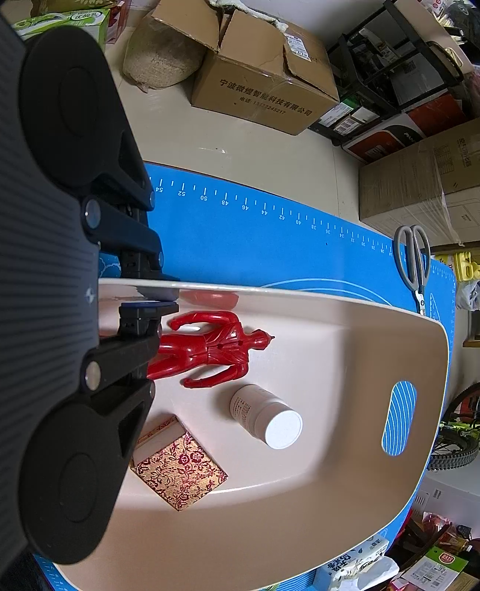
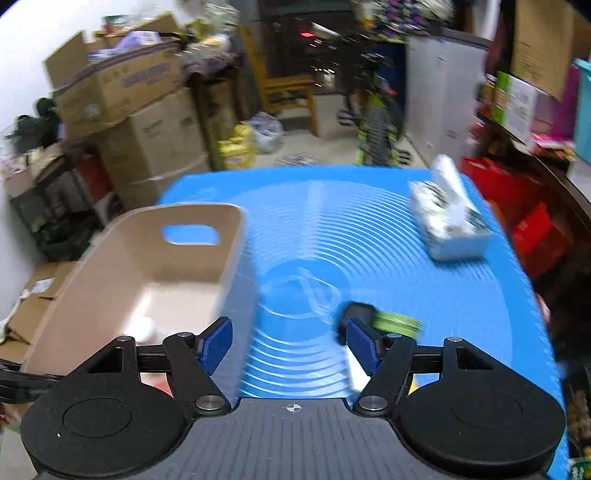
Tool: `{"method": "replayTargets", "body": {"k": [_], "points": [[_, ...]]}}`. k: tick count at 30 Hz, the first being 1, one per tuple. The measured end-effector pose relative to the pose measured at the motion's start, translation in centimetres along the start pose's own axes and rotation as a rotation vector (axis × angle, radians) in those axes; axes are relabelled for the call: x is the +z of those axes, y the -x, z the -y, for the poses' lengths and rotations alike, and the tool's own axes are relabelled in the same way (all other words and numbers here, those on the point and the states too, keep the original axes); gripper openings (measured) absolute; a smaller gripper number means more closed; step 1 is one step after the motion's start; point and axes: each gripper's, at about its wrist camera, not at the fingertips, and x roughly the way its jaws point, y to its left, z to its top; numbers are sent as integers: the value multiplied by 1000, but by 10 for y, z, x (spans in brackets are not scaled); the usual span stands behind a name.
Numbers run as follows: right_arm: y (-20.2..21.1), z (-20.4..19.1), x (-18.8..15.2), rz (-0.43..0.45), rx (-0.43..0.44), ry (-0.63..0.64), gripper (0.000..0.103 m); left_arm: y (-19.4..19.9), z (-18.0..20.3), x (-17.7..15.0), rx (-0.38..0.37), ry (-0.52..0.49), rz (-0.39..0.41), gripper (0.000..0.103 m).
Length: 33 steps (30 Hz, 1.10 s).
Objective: Organize rigid objects
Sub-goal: 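Release the figure and move the right gripper toward the green bottle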
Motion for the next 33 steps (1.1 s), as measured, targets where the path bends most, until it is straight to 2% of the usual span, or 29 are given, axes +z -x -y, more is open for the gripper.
{"method": "replayTargets", "body": {"k": [4,9,19,23,30,31,33], "points": [[-6,25,-6,-30,-74,-21,74,0,0,0,-1,1,0,9],[-21,47,-20,-80,-123,-25,74,1,0,0,-3,1,0,9],[-48,57,-45,-225,-178,24,73,2,0,-1,-5,5,4,9],[-54,60,-49,-259,-166,4,61,2,0,-1,-3,4,4,9],[-68,61,-54,-315,-156,-25,49,2,0,-1,-4,4,4,9],[-68,59,-54,-309,-162,-9,40,2,0,-1,-3,4,4,9],[-67,56,-56,-305,-167,5,39,2,0,-1,-3,3,4,9]]}}
